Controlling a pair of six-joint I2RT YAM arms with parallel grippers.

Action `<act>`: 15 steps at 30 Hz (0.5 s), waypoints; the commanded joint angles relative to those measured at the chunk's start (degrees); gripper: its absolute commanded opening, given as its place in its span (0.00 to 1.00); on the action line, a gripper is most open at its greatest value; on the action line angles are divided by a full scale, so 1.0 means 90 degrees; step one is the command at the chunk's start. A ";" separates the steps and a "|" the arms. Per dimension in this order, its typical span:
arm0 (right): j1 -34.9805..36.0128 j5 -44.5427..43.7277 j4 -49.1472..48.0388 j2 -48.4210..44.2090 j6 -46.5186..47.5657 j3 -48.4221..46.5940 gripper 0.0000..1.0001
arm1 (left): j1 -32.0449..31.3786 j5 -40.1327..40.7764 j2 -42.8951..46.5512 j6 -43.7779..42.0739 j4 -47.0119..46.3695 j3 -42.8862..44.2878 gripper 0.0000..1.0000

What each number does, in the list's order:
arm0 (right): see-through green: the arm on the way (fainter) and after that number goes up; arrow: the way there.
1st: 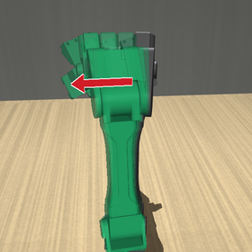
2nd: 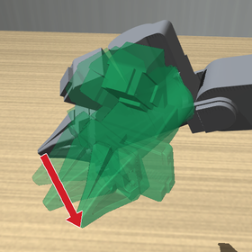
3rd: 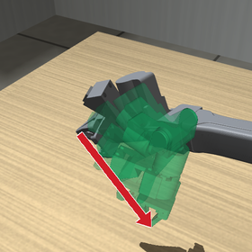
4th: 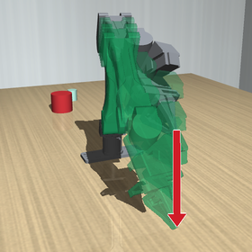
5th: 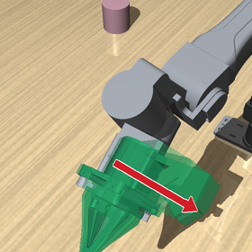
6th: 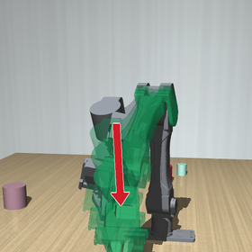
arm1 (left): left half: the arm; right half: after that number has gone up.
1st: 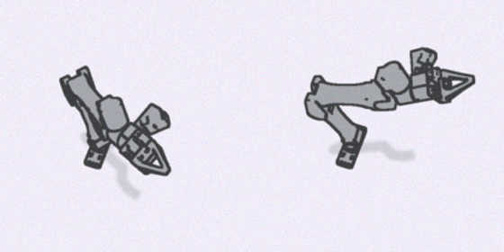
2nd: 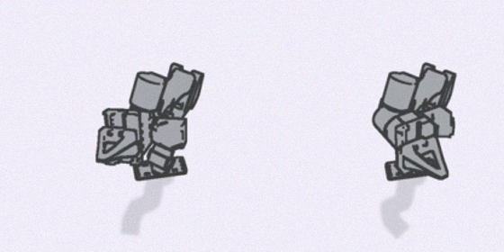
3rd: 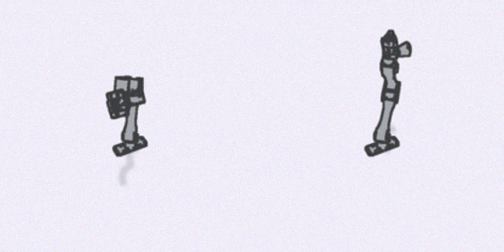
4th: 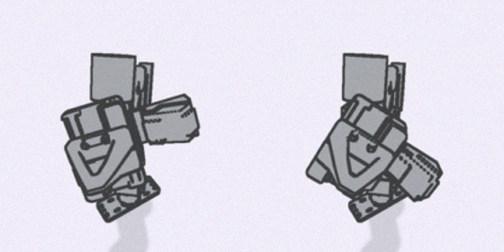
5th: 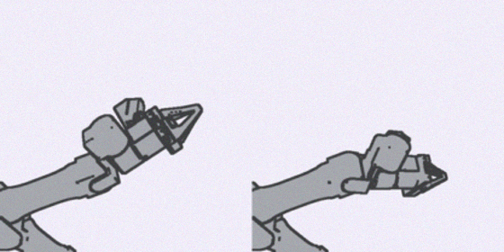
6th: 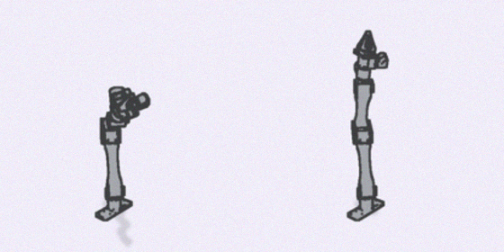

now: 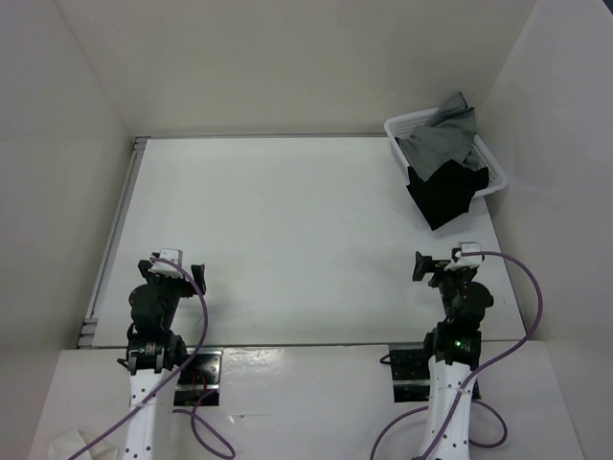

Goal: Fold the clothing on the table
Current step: Grab the skirt from the pile

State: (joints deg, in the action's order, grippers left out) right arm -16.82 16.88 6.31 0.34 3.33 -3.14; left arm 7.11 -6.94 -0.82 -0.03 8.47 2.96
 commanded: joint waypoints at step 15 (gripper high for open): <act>-0.0055 -0.1162 -0.0594 0.1238 -0.1560 -0.2881 0.99 | 0.0049 -0.0098 0.0892 -0.0094 -0.0355 -0.0319 1.00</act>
State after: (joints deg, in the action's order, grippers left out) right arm -16.91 9.58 4.99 5.65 -4.99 -21.78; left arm 7.11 -6.96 -0.73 -0.03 8.47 2.96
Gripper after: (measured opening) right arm 0.987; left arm 1.001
